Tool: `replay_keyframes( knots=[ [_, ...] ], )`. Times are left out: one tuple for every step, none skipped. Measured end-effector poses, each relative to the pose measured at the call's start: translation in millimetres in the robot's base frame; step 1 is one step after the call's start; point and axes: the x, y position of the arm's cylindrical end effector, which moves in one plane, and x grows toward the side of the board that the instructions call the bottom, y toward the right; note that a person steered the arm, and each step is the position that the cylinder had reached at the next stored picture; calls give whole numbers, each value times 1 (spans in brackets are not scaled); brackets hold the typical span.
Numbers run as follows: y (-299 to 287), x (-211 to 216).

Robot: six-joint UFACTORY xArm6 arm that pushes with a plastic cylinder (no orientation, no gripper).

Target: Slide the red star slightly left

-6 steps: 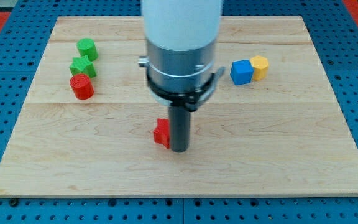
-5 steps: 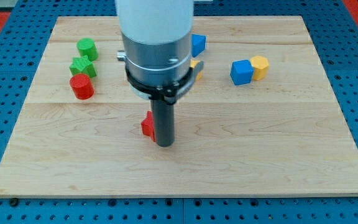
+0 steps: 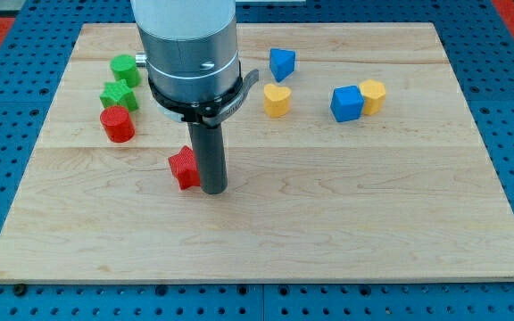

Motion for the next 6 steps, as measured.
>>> replay_keyframes(
  knots=[
    [-1, 0],
    [-4, 0],
    [-1, -2],
    [1, -11],
    [1, -25],
    [-15, -32]
  ],
)
